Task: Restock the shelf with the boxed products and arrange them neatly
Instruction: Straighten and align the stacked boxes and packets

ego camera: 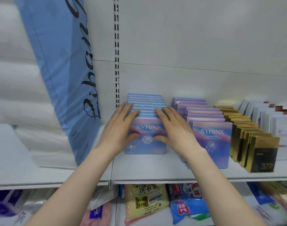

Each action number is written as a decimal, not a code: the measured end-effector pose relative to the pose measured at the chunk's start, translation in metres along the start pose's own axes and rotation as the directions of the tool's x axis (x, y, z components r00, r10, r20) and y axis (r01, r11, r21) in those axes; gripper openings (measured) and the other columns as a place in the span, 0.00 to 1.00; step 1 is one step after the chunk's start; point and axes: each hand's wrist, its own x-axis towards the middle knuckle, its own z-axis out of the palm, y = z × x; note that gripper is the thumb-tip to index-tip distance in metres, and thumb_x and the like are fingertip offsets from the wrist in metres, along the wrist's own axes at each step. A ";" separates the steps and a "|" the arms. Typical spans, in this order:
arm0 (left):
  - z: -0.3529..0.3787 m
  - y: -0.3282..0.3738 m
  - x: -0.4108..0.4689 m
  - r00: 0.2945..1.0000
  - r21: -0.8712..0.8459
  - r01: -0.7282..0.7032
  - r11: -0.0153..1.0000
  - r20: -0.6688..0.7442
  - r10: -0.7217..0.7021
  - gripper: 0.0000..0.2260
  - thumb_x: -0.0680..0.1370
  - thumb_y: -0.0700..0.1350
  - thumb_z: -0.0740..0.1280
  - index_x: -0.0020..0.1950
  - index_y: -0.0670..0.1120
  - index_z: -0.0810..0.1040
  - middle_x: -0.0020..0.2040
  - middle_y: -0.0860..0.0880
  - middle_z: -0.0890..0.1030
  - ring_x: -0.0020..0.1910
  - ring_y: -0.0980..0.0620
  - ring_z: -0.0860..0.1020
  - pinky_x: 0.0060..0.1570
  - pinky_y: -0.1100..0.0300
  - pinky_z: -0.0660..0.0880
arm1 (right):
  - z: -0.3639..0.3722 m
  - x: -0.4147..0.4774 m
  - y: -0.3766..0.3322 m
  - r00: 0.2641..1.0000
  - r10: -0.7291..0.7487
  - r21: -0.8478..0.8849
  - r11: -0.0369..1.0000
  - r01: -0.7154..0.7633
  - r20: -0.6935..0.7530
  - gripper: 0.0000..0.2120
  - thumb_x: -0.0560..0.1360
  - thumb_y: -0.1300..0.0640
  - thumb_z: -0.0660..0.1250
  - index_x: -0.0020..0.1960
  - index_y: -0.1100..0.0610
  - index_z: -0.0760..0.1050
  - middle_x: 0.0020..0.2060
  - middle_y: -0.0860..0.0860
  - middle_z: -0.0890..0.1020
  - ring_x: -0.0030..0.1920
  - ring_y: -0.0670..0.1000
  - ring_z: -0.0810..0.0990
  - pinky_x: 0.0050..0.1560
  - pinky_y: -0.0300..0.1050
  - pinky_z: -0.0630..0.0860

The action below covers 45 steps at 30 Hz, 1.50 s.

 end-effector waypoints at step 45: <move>0.104 0.186 0.102 0.900 -0.033 0.359 0.933 0.277 -0.336 0.44 0.70 0.47 0.75 0.78 0.50 0.51 0.79 0.45 0.47 0.68 0.39 0.70 0.60 0.58 0.68 | -0.019 -0.008 0.223 0.972 0.046 0.388 0.912 -0.135 0.231 0.49 0.60 0.41 0.81 0.74 0.55 0.64 0.65 0.52 0.71 0.64 0.53 0.71 0.55 0.38 0.65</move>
